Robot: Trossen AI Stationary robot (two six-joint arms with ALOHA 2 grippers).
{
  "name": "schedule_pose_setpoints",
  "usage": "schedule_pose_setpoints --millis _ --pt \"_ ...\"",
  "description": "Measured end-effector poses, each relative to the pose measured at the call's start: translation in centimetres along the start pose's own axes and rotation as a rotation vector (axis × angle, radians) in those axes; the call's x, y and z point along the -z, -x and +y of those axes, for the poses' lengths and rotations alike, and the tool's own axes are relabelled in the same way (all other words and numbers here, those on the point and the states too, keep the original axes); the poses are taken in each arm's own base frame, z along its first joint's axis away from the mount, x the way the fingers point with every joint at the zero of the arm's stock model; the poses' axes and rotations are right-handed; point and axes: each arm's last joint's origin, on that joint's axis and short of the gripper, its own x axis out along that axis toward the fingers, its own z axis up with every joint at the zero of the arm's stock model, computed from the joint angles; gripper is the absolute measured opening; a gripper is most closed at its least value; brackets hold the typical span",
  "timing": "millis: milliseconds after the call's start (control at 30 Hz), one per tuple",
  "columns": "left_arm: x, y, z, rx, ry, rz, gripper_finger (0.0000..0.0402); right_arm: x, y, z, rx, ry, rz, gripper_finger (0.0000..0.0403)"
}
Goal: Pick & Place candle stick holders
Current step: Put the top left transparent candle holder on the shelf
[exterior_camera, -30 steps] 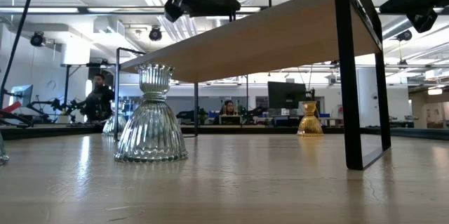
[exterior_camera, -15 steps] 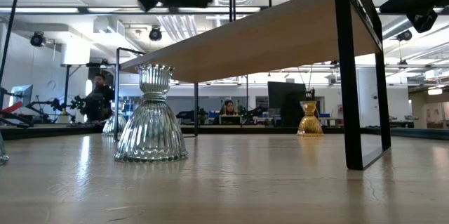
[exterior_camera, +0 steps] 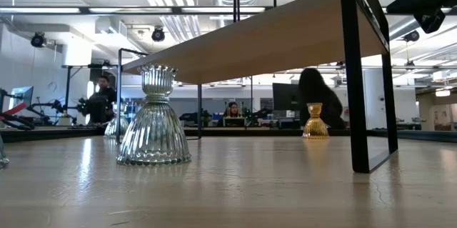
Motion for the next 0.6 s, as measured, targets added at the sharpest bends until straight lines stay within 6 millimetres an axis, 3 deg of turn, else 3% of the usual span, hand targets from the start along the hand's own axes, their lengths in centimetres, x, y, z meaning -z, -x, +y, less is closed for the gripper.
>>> schedule_pose_setpoints --millis 233,467,600 --pt "-3.3 3.2 2.6 0.052 -0.052 -0.057 0.0117 0.0 0.0 0.0 0.000 0.000 0.000 0.0009" --pt "-6.9 6.4 5.5 0.031 -0.170 0.059 0.0117 0.0 0.0 0.0 0.000 0.000 0.000 0.0009" --pt "-9.0 8.0 7.4 -0.074 -0.169 0.121 0.0117 0.0 0.0 0.0 0.000 0.000 0.000 0.0008"
